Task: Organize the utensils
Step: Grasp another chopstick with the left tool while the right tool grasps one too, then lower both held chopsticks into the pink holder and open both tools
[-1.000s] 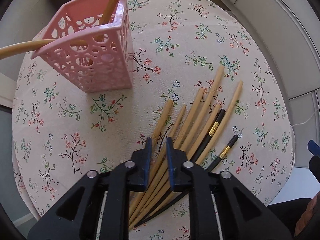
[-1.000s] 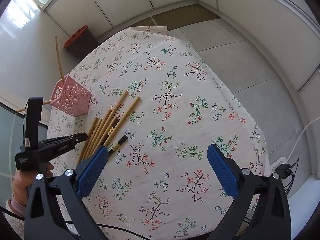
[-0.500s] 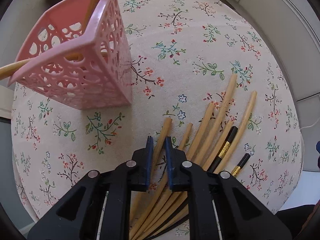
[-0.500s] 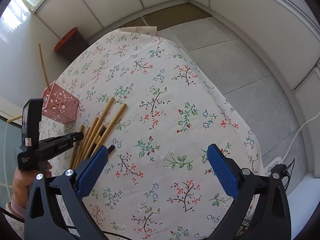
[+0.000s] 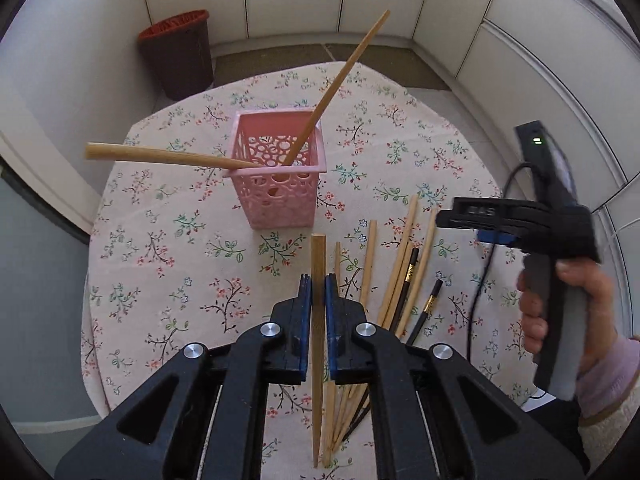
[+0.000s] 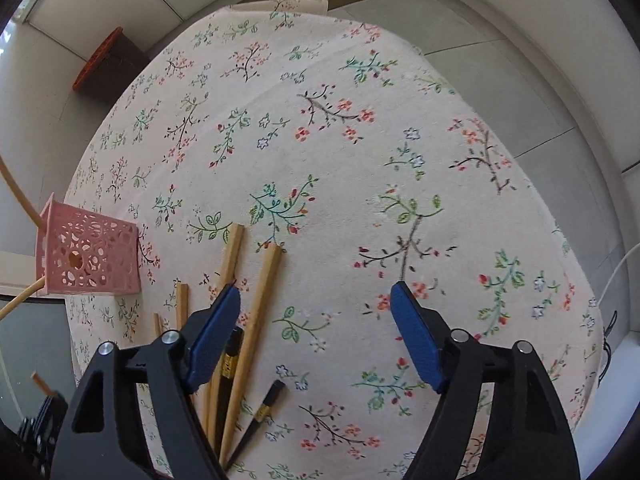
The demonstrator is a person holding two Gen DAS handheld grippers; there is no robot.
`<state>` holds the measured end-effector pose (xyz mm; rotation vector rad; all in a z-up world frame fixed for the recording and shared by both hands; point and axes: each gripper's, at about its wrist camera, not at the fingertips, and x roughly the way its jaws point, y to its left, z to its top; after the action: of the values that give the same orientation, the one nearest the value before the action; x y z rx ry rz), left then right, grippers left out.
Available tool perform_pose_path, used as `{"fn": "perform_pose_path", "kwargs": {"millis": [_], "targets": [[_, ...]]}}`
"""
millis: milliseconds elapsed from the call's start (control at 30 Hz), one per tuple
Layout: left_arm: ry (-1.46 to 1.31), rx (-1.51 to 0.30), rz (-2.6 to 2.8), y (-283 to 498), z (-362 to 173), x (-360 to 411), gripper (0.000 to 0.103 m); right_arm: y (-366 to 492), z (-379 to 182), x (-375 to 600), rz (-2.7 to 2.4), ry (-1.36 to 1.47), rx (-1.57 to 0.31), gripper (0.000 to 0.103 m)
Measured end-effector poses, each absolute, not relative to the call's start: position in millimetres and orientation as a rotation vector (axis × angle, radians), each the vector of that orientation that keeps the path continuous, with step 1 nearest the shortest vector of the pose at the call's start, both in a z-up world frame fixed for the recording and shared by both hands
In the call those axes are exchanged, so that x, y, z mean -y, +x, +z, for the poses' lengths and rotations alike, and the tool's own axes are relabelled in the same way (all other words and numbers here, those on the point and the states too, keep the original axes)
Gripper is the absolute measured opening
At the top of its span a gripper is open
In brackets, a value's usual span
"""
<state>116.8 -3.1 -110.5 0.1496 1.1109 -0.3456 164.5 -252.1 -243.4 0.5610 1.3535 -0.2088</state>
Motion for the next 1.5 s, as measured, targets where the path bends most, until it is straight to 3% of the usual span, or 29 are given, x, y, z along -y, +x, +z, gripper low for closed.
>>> {"fn": "perform_pose_path", "kwargs": {"millis": [100, 133, 167, 200, 333, 467, 767, 1000, 1300, 1500], "targets": [[0.149, -1.060, -0.350, 99.0, -92.5, -4.5, 0.006, 173.8, -243.9, 241.4, -0.231, 0.548, -1.332, 0.058], [0.147, -1.043, -0.352, 94.3, -86.0, -5.8, 0.006, 177.2, -244.8, 237.5, -0.242, 0.530, -1.342, 0.049], [0.147, -1.030, -0.354, 89.3, -80.5, -8.7, 0.006, 178.9, -244.4, 233.6, -0.257, 0.503, -1.338, 0.027], [0.146, -1.016, -0.356, 87.8, -76.8, -9.4, 0.006, 180.2, -245.8, 230.3, -0.266, 0.480, -1.347, 0.019], [0.132, -0.974, -0.366, 81.1, -65.0, -13.3, 0.006, 169.8, -247.1, 231.2, -0.230, 0.523, -1.339, 0.009], [0.097, -0.943, -0.360, 73.3, -55.1, -22.9, 0.006, 139.8, -218.1, 241.3, -0.157, 0.553, -1.228, 0.008], [0.019, -0.843, -0.324, 40.1, -21.6, -36.8, 0.006, 47.7, -77.4, 225.6, -0.006, 0.248, -0.815, 0.008], [0.007, -0.771, -0.304, 33.5, 13.8, -33.5, 0.006, 6.6, 7.7, 216.8, 0.042, 0.159, -0.598, 0.008], [-0.027, -0.653, -0.270, 69.7, 60.5, -26.7, 0.006, 17.8, 81.0, 205.1, 0.066, 0.158, -0.414, 0.008], [-0.061, -0.604, -0.214, 110.8, 65.3, -24.1, 0.006, 43.5, 97.0, 186.5, 0.099, 0.152, -0.362, 0.008]]}}
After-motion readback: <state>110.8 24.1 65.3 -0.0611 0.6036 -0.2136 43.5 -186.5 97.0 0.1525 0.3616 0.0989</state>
